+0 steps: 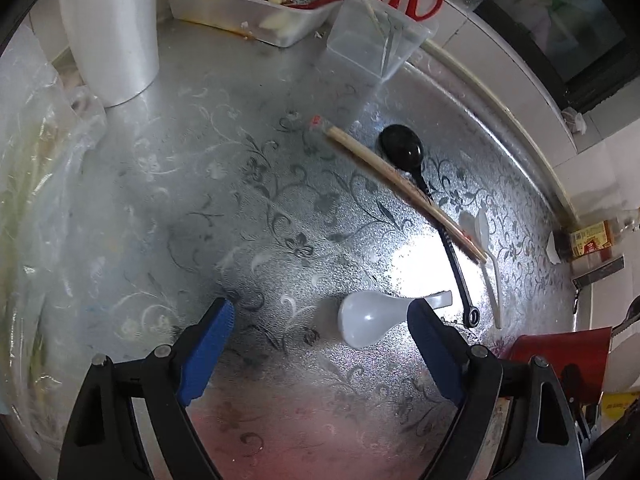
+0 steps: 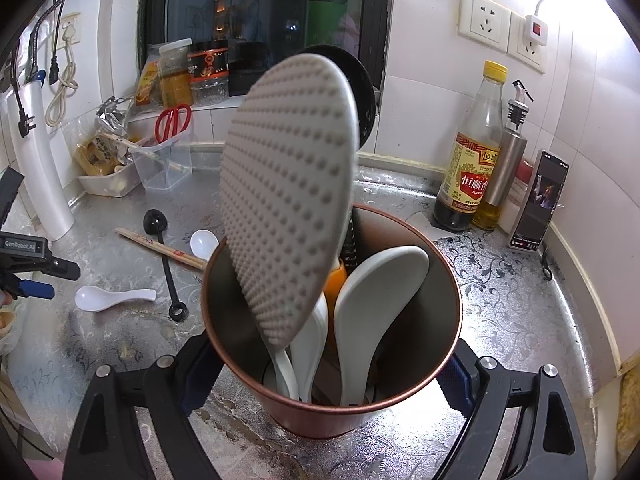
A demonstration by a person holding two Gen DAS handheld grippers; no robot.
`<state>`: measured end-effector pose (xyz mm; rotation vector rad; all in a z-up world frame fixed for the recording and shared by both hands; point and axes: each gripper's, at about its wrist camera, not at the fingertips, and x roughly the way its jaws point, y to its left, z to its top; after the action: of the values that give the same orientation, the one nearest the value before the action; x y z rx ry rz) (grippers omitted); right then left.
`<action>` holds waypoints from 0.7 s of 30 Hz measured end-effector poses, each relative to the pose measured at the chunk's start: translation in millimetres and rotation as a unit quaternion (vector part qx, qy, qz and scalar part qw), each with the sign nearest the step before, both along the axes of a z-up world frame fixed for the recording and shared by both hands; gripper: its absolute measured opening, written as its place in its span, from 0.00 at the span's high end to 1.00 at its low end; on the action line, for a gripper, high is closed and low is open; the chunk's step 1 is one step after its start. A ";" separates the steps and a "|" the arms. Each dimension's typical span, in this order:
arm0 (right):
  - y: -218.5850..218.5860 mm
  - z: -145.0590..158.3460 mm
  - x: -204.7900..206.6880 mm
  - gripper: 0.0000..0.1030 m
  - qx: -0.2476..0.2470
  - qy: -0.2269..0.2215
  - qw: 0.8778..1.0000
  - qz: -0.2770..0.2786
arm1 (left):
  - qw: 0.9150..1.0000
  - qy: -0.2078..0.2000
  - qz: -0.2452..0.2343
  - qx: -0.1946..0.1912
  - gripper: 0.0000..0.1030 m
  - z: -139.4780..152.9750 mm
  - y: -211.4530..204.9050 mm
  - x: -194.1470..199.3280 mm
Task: Organize utensils
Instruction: 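Lower the left tool onto the small white spoon and close it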
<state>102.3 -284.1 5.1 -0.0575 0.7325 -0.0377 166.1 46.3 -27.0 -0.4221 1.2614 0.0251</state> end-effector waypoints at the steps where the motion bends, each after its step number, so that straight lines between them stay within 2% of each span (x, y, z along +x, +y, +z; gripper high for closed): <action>1: 0.1 0.0 0.0 0.11 0.000 0.000 1.000 0.000 | 1.000 0.001 -0.003 0.001 0.14 0.1 -2.3 0.4; 3: 0.1 0.1 0.0 0.11 0.000 0.000 1.000 0.000 | 1.000 0.004 -0.012 0.002 0.18 -2.7 -7.8 1.5; 6: 0.2 0.1 0.0 0.11 0.000 0.000 1.000 0.000 | 1.000 0.010 -0.023 -0.005 0.33 -7.2 -13.9 3.3; 11: 0.2 0.0 -0.2 0.11 0.000 0.000 1.000 0.000 | 0.999 0.016 -0.034 -0.022 0.48 -13.6 -21.5 7.4; 13: 0.4 -0.1 -0.4 0.11 0.000 0.000 1.000 0.000 | 0.999 0.017 -0.038 -0.027 0.59 -16.2 -26.6 8.7; 14: 0.3 0.0 -0.4 0.11 0.000 0.000 1.000 0.000 | 0.999 0.018 -0.040 -0.030 0.61 -17.5 -28.5 9.0; 21: 0.6 -0.1 -0.7 0.11 0.000 0.000 1.000 0.000 | 0.999 0.009 -0.034 -0.026 0.85 -22.3 -30.4 10.2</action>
<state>101.6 -283.5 5.0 -0.0571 0.7322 -0.0379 176.2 15.9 -49.3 -0.4256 1.2950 -0.0618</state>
